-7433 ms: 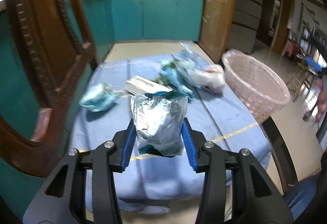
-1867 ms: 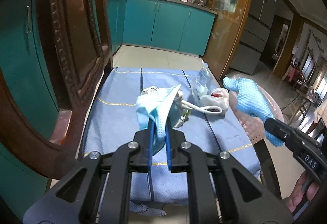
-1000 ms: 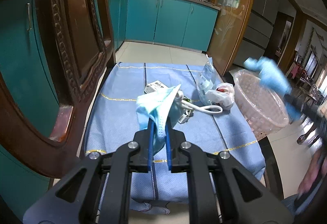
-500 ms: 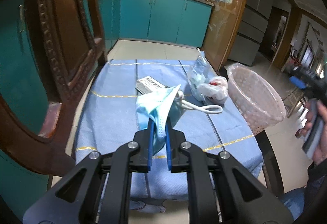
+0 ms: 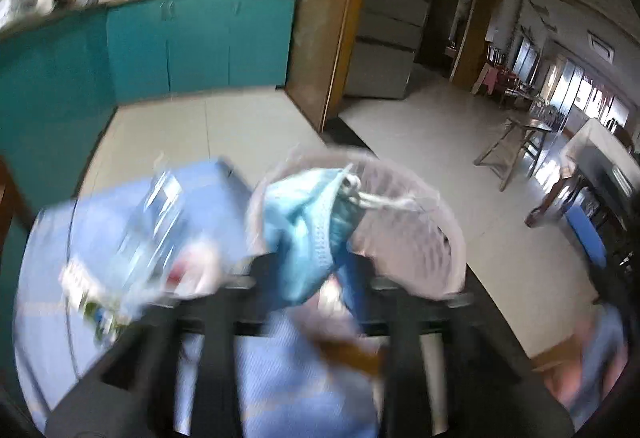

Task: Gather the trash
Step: 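Open the right gripper over the wastebasket while the left drops the mask in, then return both grippers open above the table, then grasp the clear plastic bottle with the left gripper while the right grasps the white plastic bag, then lift the bottle with the left gripper while the right carries the white bag toward the wastebasket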

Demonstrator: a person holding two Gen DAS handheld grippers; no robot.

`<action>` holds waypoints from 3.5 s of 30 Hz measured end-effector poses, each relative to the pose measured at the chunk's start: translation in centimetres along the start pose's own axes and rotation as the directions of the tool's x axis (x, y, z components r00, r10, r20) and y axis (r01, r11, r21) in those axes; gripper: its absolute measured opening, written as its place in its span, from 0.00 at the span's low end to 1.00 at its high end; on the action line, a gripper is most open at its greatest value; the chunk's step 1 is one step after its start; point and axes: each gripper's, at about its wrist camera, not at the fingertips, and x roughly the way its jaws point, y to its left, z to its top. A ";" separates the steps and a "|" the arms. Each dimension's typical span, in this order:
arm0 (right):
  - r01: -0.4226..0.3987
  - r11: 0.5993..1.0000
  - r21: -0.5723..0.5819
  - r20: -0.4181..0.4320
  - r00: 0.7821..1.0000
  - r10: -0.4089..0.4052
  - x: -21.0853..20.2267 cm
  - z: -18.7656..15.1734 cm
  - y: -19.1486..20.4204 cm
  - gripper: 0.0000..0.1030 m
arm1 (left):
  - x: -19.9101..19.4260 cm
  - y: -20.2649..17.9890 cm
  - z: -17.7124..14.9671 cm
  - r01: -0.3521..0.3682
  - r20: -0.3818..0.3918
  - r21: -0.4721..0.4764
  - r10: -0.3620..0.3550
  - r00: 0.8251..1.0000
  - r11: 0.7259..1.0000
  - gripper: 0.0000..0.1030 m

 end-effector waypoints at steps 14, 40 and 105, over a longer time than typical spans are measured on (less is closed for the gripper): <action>-0.134 0.974 -0.182 -0.214 0.972 0.094 1.1 -3.5 5.6 0.91 | -7.9 11.4 -8.8 -0.231 0.003 -0.095 0.232 0.973 0.968 0.92; -0.363 0.811 -0.458 -0.504 0.858 0.099 0.1 -15.6 15.9 0.91 | -13.1 17.7 -15.9 -0.281 -0.048 -0.224 0.277 0.960 0.933 0.94; -0.452 0.783 -0.428 -0.583 0.800 0.143 4.2 -14.5 18.2 0.16 | -17.5 18.7 -14.8 -0.319 0.114 -0.236 0.352 0.929 0.918 0.01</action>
